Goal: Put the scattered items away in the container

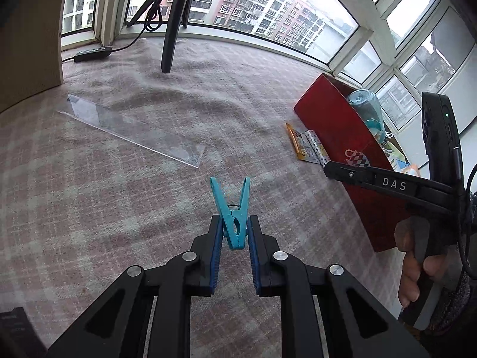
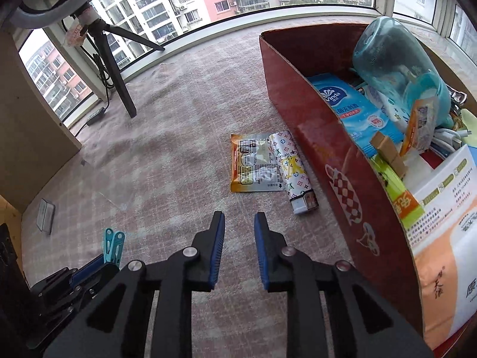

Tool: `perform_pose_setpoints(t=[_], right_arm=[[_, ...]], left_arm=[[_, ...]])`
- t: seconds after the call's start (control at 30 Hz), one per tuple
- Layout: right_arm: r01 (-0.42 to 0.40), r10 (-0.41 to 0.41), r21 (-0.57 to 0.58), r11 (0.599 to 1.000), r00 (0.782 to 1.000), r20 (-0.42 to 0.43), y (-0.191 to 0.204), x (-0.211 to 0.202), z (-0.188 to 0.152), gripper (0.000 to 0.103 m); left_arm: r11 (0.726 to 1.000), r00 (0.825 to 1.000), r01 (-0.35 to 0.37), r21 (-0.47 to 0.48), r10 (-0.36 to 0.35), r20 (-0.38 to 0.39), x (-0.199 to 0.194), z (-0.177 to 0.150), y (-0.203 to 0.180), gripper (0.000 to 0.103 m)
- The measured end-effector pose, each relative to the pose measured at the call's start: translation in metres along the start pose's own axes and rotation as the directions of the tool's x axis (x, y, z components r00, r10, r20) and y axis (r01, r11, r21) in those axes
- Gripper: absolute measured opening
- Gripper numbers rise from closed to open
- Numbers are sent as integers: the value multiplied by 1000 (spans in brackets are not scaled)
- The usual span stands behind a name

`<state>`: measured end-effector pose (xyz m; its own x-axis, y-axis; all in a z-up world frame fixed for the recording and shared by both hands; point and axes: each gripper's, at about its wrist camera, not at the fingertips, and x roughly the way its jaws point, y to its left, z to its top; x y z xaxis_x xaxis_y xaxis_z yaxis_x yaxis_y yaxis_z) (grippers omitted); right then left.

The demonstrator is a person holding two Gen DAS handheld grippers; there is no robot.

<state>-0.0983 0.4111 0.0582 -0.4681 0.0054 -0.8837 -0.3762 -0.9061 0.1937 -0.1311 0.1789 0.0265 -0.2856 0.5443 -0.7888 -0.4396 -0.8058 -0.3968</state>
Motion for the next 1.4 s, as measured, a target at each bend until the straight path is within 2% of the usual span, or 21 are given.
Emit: perform_pose_setpoints(t=[0.17, 0.33, 0.5, 0.67, 0.87, 1.07, 1.2, 1.3, 1.4], right_arm=[[-28, 29, -22, 999, 999, 31, 2, -22, -14, 20], [-81, 81, 3, 997, 995, 59, -11, -49, -31, 20], [-85, 82, 21, 996, 993, 90, -31, -79, -60, 20], [-69, 59, 79, 995, 991, 119, -65, -110, -91, 20], [-12, -11, 151, 988, 988, 153, -100, -140, -117, 20], [10, -44, 191, 982, 983, 176, -116, -155, -131, 20], [11, -50, 209, 978, 982, 180, -121, -159, -137, 20], [14, -55, 215, 977, 982, 183, -122, -162, -140, 20], [18, -59, 209, 978, 980, 189, -121, -165, -141, 20]], left_arm=[[1000, 1000, -25, -13, 25, 3, -16, -5, 12, 16], [999, 999, -22, 29, 21, 33, -34, 4, -11, 16], [990, 998, 29, 137, -37, 57, -40, 12, -67, 16], [962, 993, 91, 256, -106, 43, -25, 38, -138, 16], [929, 993, 98, 357, -113, 23, 9, 69, -212, 16], [913, 995, 84, 400, -102, 23, 35, 82, -260, 16], [915, 995, 88, 394, -97, 2, 50, 82, -273, 16], [932, 995, 95, 349, -84, -45, 57, 83, -271, 17], [930, 996, 93, 357, -90, -26, 44, 82, -263, 17]])
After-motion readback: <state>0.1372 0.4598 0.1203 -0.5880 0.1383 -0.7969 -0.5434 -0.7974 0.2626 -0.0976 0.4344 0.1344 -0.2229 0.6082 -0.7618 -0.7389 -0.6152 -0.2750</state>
